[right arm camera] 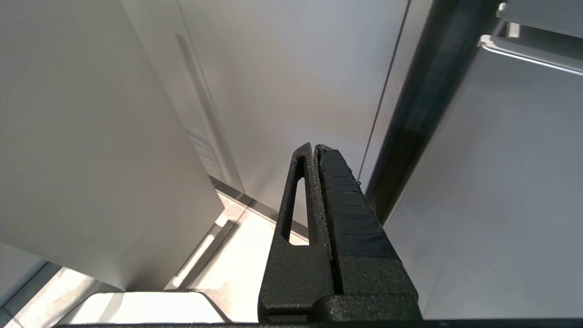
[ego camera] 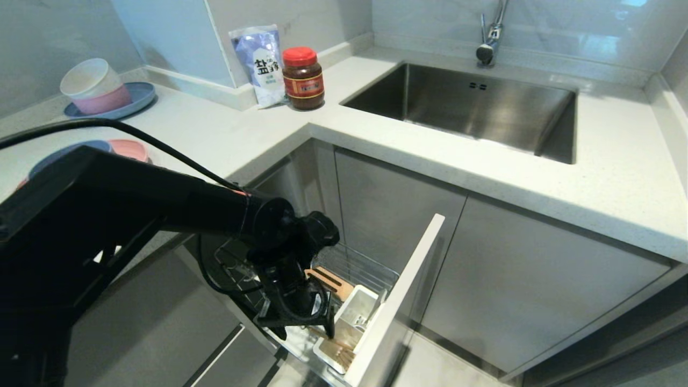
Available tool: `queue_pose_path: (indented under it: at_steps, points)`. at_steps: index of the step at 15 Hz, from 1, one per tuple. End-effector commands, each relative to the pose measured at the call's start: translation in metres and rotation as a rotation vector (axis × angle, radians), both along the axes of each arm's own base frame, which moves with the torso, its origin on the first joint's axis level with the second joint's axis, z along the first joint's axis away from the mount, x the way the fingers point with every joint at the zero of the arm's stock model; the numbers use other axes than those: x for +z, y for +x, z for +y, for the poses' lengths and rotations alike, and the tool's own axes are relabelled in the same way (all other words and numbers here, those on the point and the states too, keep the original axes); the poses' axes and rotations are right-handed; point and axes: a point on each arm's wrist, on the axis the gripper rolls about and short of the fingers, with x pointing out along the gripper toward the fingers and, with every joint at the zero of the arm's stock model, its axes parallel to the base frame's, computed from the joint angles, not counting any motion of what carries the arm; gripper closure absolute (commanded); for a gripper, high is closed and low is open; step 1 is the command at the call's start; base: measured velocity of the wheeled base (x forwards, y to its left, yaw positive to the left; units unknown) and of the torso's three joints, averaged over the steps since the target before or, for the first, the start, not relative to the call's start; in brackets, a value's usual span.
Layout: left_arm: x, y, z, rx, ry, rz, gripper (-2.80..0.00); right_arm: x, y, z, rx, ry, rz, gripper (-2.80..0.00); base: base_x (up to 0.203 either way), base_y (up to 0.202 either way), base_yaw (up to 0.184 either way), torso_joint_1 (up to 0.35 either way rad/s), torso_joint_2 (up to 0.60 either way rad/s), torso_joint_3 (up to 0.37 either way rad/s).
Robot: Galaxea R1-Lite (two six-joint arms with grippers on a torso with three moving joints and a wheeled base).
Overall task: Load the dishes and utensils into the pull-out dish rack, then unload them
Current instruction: Take the chopsticks out of the cupboard
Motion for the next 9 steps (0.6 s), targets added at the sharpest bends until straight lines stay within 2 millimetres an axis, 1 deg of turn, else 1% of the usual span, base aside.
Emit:
queue_pose_path:
  at_steps: [1, 3, 5, 9]
  points:
    - [-0.011, 0.002, -0.004, -0.002, 0.016, 0.032, -2.8, -0.001, 0.0, 0.0, 0.0, 0.0, -0.003, 0.0, 0.0, 0.0, 0.0, 0.0, 0.0, 0.0]
    - [-0.02, 0.005, -0.006, -0.002, 0.021, 0.057, -2.8, -0.001, 0.0, 0.0, 0.0, 0.0, -0.002, 0.0, 0.0, 0.0, 0.0, 0.0, 0.0, 0.0]
    - [-0.019, 0.007, -0.007, -0.002, 0.025, 0.123, -2.8, 0.0, 0.0, 0.0, 0.0, 0.0, -0.004, 0.0, 0.0, 0.0, 0.0, 0.0, 0.0, 0.0]
    - [-0.028, 0.014, -0.011, 0.004, 0.052, 0.216, -2.8, 0.0, 0.0, 0.0, 0.001, 0.0, -0.004, 0.0, 0.0, 0.0, 0.0, 0.0, 0.0, 0.0]
